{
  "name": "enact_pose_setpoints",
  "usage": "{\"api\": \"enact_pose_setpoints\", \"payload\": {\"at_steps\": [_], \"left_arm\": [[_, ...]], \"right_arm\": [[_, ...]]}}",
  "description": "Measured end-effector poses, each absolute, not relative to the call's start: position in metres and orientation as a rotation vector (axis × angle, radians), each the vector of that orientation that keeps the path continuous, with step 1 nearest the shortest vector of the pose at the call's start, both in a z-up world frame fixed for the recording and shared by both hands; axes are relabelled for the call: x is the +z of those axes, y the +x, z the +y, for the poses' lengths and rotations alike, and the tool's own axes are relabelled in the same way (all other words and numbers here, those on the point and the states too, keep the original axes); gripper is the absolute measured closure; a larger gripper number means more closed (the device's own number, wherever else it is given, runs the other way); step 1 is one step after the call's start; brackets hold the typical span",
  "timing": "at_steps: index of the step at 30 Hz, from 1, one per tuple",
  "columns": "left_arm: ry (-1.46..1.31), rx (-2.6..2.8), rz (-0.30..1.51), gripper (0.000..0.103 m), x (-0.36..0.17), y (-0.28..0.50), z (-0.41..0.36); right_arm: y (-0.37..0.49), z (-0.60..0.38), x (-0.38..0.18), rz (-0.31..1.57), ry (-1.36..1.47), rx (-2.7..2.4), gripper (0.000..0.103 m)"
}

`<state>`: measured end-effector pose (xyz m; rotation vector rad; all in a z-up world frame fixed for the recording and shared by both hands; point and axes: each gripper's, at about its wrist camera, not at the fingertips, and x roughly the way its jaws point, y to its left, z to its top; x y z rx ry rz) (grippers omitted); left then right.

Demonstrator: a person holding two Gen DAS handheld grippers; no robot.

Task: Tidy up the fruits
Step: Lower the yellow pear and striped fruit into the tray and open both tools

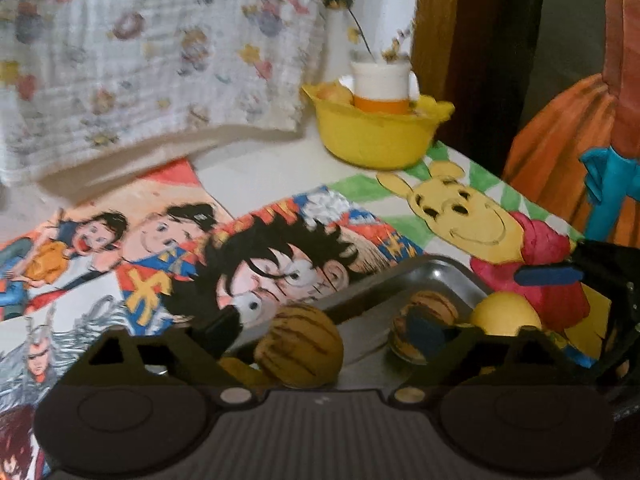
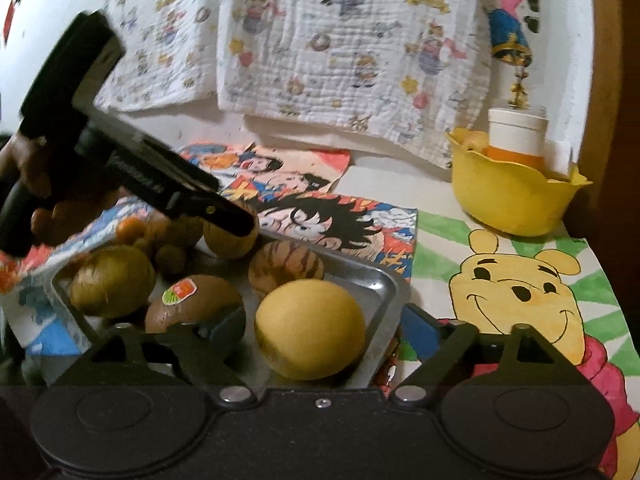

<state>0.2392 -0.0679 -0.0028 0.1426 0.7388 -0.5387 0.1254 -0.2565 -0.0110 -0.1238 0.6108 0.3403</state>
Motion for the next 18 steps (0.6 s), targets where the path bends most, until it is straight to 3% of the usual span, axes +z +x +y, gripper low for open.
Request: {"api": "enact_pose_setpoints", "payload": {"at_steps": [10, 18], "left_arm": [[0.133, -0.399, 0.635, 0.001, 0.004, 0.200, -0.054], [0.076, -0.332, 0.611, 0.001, 0.006, 0.170, -0.037]], "right_arm": [[0.118, -0.252, -0.001, 0.550, -0.019, 0.270, 0.001], [0.105, -0.242, 0.006, 0.536, -0.009, 0.242, 0.001]]}}
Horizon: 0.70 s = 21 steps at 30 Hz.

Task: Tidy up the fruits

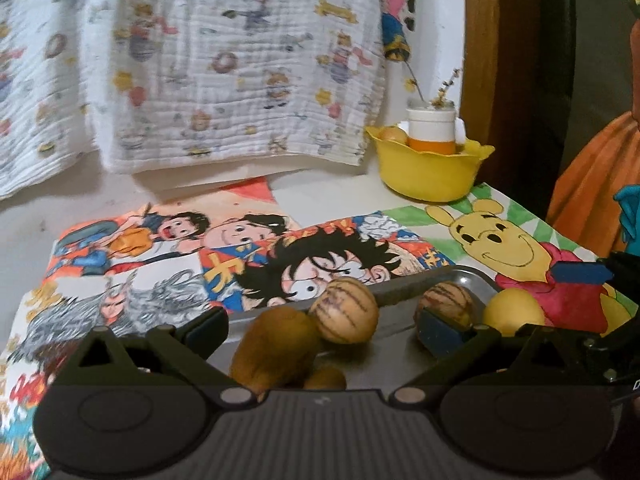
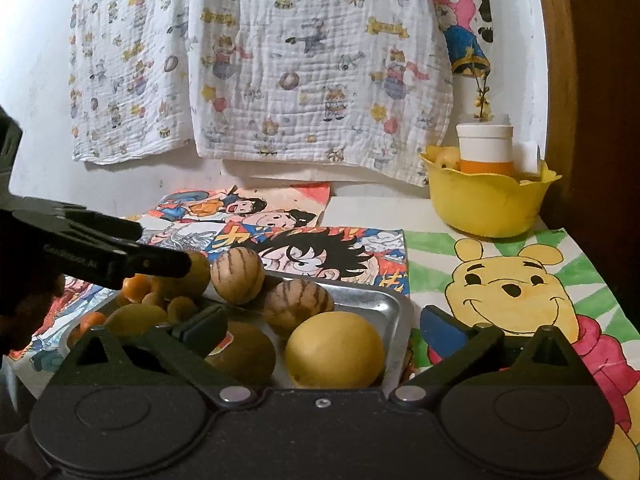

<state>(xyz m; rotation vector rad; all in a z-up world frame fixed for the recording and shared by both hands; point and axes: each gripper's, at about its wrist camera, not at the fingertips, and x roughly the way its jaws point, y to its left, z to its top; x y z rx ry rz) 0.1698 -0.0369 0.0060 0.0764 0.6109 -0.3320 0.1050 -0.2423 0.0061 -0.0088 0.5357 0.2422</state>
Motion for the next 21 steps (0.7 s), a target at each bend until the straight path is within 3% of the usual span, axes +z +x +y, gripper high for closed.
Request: {"api": "enact_pose_setpoints", "payload": {"at_steps": [21], "left_arm": [[-0.072, -0.105, 0.540, 0.000, 0.000, 0.097, 0.012]], "right_arm": [[0.056, -0.216, 0.005, 0.529, 0.070, 0.169, 0.001]]}}
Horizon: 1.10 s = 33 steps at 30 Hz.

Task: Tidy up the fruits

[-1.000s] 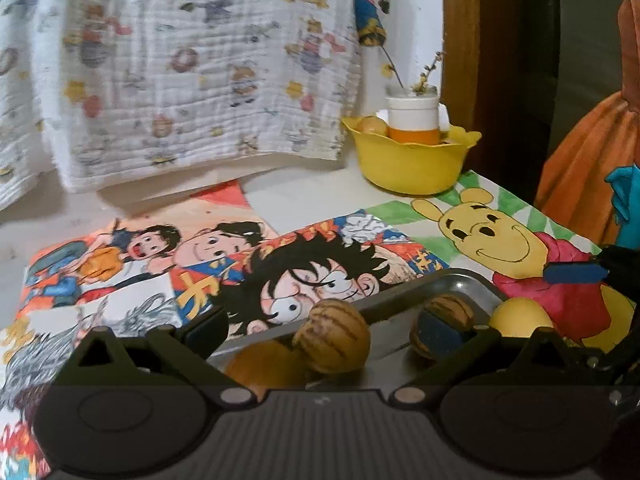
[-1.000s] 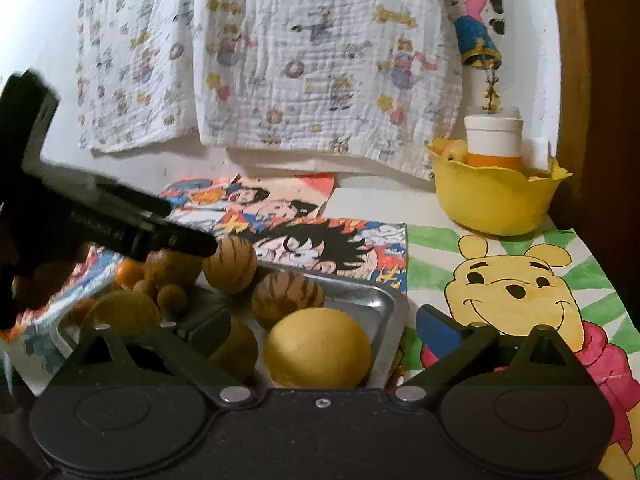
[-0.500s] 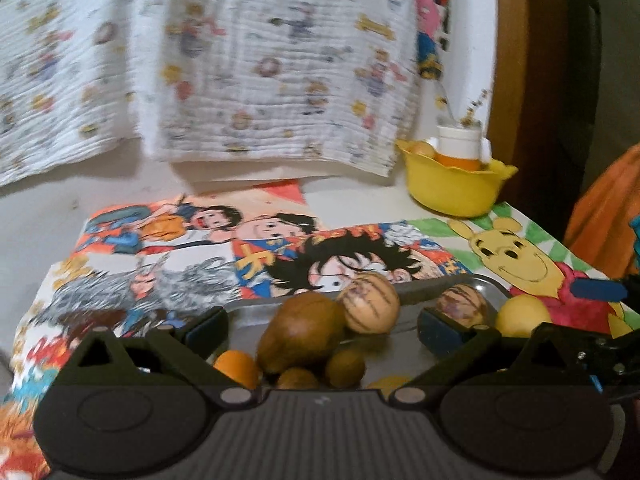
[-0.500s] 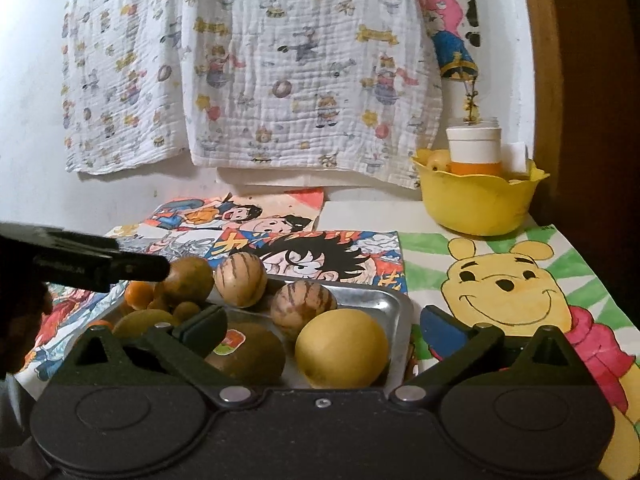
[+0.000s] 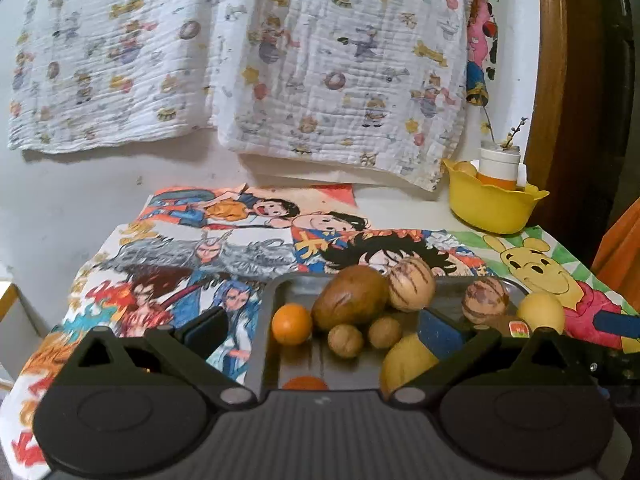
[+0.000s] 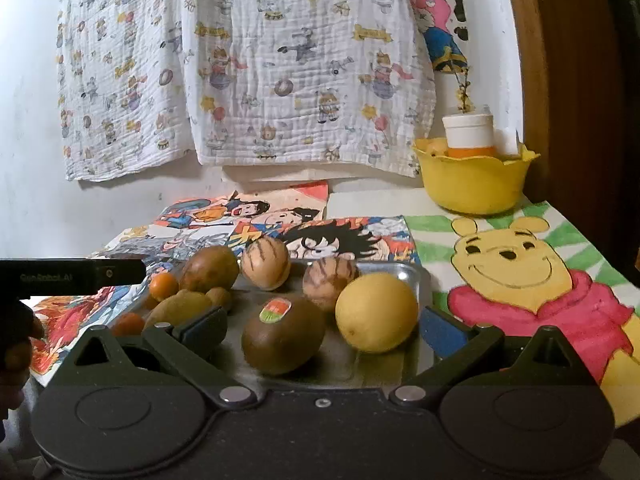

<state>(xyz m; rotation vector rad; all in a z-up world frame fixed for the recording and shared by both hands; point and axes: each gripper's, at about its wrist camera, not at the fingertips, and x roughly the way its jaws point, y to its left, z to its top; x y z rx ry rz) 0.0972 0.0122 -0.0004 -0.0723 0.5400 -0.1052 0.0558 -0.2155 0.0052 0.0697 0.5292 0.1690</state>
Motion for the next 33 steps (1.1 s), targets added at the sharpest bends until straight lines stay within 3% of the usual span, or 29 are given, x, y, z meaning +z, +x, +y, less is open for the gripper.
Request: {"api": "enact_pose_setpoints", "payload": {"at_steps": [33], "left_arm": [[0.016, -0.112, 0.548, 0.000, -0.013, 0.007, 0.028]], "right_arm": [[-0.021, -0.199, 0.002, 0.535, 0.122, 0.124, 0.001]]}}
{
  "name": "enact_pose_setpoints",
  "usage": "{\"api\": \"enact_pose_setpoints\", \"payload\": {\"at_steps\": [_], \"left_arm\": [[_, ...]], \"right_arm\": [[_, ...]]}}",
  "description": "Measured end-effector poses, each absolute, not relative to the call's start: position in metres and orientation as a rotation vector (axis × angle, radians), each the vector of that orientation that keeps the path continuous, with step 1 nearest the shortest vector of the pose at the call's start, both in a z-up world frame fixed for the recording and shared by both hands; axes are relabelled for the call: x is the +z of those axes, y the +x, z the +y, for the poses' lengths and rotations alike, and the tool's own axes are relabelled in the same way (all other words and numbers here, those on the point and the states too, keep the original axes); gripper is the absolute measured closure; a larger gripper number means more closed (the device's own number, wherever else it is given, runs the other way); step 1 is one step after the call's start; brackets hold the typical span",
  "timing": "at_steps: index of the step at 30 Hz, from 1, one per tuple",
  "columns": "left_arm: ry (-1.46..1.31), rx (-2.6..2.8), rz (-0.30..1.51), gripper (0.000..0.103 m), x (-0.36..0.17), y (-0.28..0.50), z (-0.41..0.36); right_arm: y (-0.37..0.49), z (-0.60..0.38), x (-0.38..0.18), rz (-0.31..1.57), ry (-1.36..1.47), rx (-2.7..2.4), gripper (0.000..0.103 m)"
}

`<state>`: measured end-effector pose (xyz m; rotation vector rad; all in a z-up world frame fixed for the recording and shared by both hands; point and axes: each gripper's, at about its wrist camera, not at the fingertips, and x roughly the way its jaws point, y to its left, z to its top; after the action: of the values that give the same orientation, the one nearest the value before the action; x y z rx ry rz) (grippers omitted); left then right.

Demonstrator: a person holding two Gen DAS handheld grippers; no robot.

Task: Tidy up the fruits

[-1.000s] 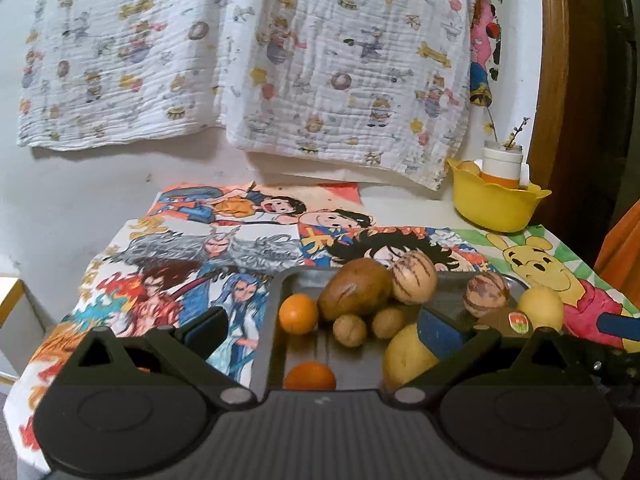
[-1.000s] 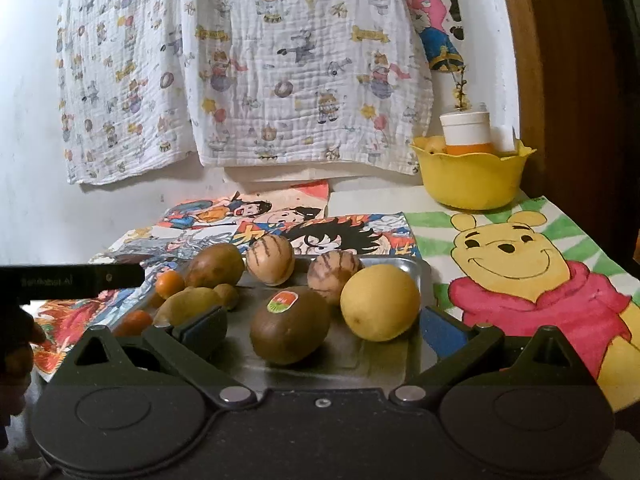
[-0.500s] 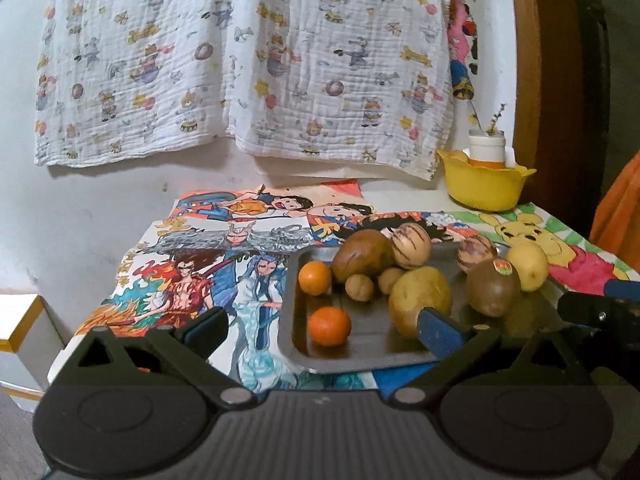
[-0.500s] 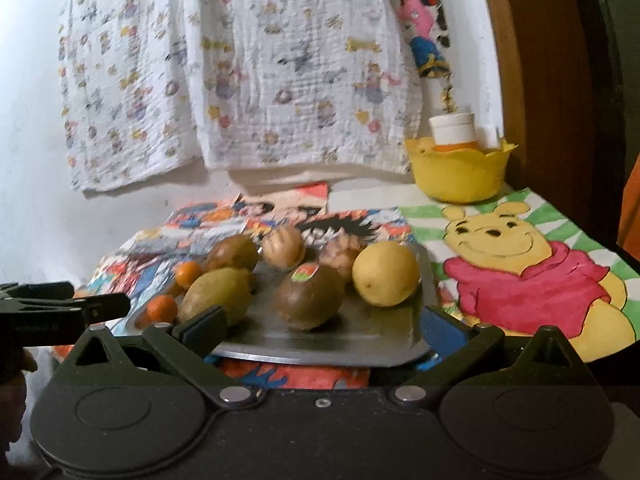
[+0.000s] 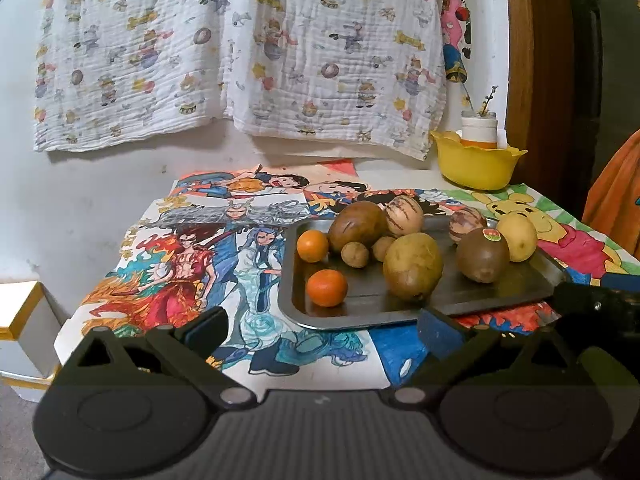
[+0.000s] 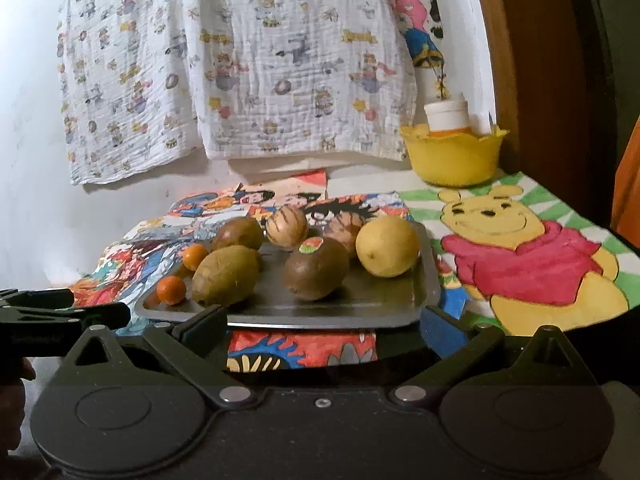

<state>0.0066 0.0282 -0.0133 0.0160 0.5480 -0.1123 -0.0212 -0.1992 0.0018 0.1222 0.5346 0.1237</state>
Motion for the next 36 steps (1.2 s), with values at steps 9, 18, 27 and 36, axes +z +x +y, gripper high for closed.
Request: {"api": "enact_pose_setpoints", "payload": {"at_steps": [9, 18, 27, 36], "left_arm": [[0.027, -0.100, 0.554, 0.000, -0.0138, 0.0045, 0.0260], [0.032, -0.100, 0.551, 0.000, -0.0140, 0.0021, 0.0274], [0.032, -0.099, 0.553, 0.000, -0.0143, 0.0023, 0.0267], [0.031, -0.097, 0.557, 0.000, -0.0144, 0.0004, 0.0296]], "right_arm": [[-0.0255, -0.2005, 0.0016, 0.526, 0.100, 0.132, 0.001], [-0.0266, -0.1965, 0.0035, 0.529, 0.091, 0.153, 0.001], [-0.0265, -0.1961, 0.0020, 0.535, 0.087, 0.153, 0.001], [-0.0264, -0.1970, 0.0003, 0.540, 0.082, 0.154, 0.001]]}}
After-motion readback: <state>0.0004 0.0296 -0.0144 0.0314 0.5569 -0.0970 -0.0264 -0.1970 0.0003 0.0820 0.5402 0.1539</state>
